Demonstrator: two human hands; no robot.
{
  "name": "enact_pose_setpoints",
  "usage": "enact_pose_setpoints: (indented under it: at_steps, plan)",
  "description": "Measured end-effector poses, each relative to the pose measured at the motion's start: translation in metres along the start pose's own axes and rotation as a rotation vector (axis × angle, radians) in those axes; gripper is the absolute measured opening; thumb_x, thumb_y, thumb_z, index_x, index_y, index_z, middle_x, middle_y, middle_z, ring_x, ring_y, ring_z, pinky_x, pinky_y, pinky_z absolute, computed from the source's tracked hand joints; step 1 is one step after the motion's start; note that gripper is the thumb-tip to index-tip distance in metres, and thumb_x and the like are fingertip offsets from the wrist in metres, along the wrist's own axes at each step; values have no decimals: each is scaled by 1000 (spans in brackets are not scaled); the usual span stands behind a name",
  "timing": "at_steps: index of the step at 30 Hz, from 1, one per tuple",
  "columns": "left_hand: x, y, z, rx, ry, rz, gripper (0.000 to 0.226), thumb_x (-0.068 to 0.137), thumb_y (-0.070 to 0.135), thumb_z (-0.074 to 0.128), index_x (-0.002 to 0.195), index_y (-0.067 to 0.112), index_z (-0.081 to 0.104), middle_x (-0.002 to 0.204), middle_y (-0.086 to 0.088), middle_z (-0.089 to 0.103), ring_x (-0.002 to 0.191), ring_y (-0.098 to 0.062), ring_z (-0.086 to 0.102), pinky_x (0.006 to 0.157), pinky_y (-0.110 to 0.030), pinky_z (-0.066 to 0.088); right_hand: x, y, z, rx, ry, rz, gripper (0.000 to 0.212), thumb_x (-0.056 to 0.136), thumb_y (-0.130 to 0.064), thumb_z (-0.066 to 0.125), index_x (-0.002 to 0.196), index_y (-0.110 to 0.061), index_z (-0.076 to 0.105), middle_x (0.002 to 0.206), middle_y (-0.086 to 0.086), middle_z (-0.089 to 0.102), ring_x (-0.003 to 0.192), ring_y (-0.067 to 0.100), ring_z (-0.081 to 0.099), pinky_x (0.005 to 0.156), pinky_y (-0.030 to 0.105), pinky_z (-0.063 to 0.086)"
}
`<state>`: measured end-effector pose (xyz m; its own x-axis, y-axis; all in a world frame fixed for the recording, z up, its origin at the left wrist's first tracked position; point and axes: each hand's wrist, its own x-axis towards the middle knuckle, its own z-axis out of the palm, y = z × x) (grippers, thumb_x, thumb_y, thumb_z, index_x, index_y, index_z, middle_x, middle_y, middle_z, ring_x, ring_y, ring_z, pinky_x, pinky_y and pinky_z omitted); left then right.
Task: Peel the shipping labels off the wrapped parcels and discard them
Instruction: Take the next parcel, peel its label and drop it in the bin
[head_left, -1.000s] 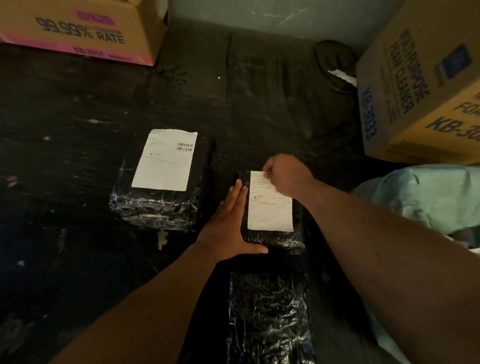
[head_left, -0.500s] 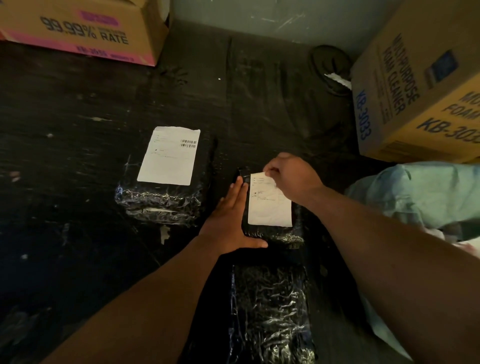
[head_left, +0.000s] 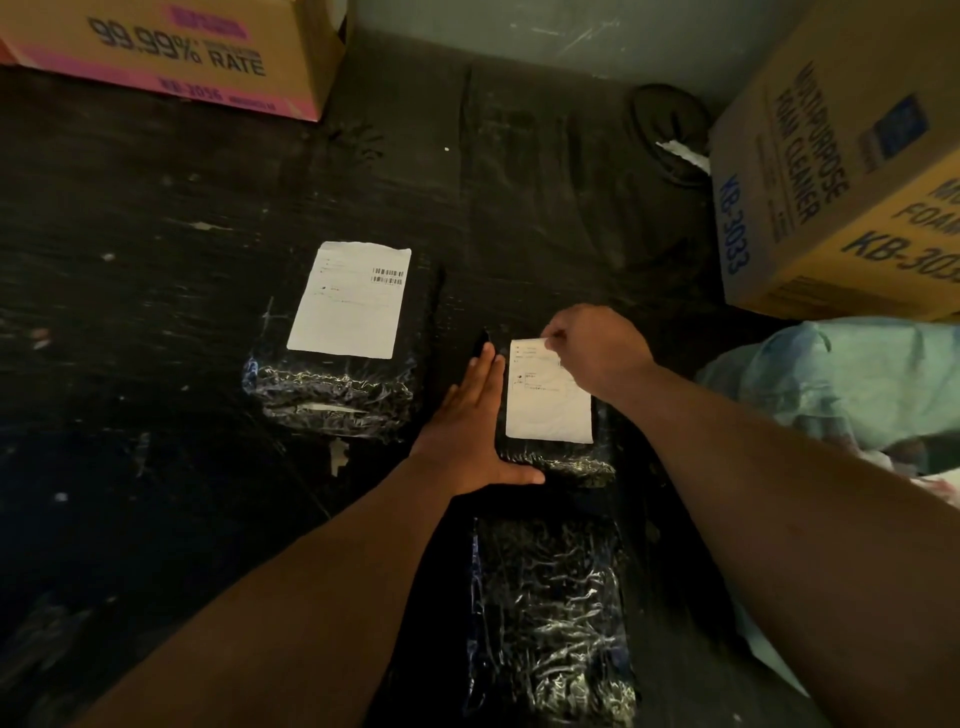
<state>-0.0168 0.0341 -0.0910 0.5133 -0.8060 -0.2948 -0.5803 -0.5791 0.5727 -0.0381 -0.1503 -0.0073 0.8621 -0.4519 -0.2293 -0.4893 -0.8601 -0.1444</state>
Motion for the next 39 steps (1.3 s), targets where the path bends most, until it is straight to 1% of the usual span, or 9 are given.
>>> enact_pose_setpoints:
  at_steps: [6,10,16,20,24,28,31,34,39]
  plan:
    - [-2,3,-2,29,2,0,152,62,77,77,154,20,-30,154,11,-47,149,-13,-30,126,-44,-1,-11,-1,-9,-20,-12,-70,18,96,-25,58,108,-28,70,105,-4,67,86,12,62,76,32,53]
    - [-2,4,-3,58,2,-14,152,62,78,77,155,19,-28,157,8,-44,150,-14,-27,126,-45,-2,-21,-2,-15,-45,-28,-104,18,96,-22,58,109,-27,70,107,-4,65,83,10,58,72,28,47]
    - [-2,6,-6,110,-5,-34,151,61,80,76,157,20,-24,160,7,-39,152,-14,-23,126,-43,-3,-36,-4,-22,-44,-21,-150,18,96,-25,58,107,-25,72,106,-2,65,83,11,57,73,29,46]
    - [-1,11,-5,123,-3,-69,152,60,81,75,156,19,-25,160,6,-39,152,-15,-23,125,-44,-3,-44,-7,-31,-38,-34,-177,18,96,-27,57,107,-25,72,104,-2,65,84,13,58,72,30,46]
    - [0,16,-3,107,-2,-99,153,60,80,76,156,18,-25,158,7,-42,151,-14,-24,124,-44,-4,-53,-5,-44,-30,-86,-179,17,96,-28,57,105,-24,72,104,-2,67,88,12,59,77,31,49]
    - [-2,16,-5,115,-1,-101,153,60,80,76,156,18,-25,159,6,-41,152,-15,-23,125,-44,-3,-62,-5,-47,-4,-97,-191,17,96,-27,58,105,-23,72,104,-3,68,82,10,58,73,28,44]
    - [-2,16,-4,96,-1,-96,152,61,78,77,157,19,-24,159,7,-41,152,-15,-22,125,-45,-1,-67,-7,-53,7,-98,-200,17,95,-27,59,105,-22,73,101,-3,69,83,10,60,74,28,45]
    - [-2,16,-3,95,10,-90,152,60,78,78,157,18,-22,159,7,-40,153,-14,-21,125,-45,1,-74,-5,-58,38,-97,-197,16,94,-27,62,102,-22,74,98,-3,71,87,12,63,78,30,51]
    - [-3,16,-4,87,10,-89,151,61,76,79,158,17,-20,160,7,-39,153,-15,-20,126,-45,3,-85,-10,-68,38,-101,-222,15,92,-26,64,100,-21,75,94,-3,72,84,12,63,76,31,52]
